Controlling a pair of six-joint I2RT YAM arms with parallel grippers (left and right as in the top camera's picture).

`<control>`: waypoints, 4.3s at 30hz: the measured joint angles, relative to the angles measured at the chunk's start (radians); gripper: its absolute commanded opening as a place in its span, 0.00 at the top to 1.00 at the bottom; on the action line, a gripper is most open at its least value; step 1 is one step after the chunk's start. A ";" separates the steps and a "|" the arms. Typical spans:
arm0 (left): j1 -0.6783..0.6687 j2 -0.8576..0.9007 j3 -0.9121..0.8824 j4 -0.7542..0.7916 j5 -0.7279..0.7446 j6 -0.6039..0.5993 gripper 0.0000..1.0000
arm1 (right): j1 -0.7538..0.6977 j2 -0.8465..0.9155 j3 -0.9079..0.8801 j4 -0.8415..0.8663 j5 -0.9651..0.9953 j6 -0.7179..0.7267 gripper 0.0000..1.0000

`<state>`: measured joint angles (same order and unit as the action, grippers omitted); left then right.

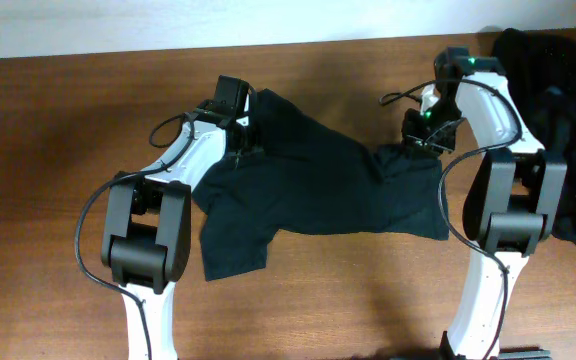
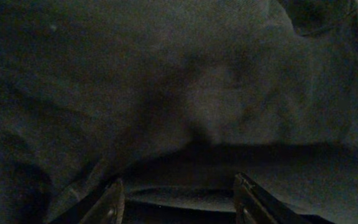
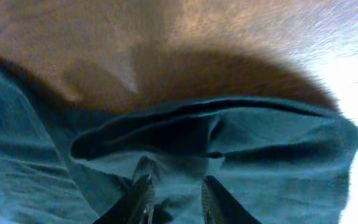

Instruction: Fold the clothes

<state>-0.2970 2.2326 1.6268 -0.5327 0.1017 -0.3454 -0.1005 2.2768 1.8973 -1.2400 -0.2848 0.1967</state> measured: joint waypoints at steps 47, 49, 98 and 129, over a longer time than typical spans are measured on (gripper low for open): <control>0.000 0.000 0.000 0.001 0.000 0.000 0.44 | -0.087 -0.086 -0.162 0.135 -0.207 0.021 0.62; 0.000 0.000 0.000 0.001 0.000 0.000 0.43 | -0.087 -0.086 -0.183 0.152 -0.207 0.024 0.61; 0.001 0.000 0.000 0.003 0.000 0.000 0.43 | -0.076 -0.168 -0.076 0.401 -0.319 0.208 0.96; 0.027 0.000 0.082 0.252 -0.053 0.003 0.49 | -0.076 -0.141 -0.076 0.570 -0.095 0.361 0.96</control>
<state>-0.2695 2.2330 1.7092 -0.2810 0.0483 -0.3420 -0.1761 2.1357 1.8214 -0.6697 -0.3801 0.5575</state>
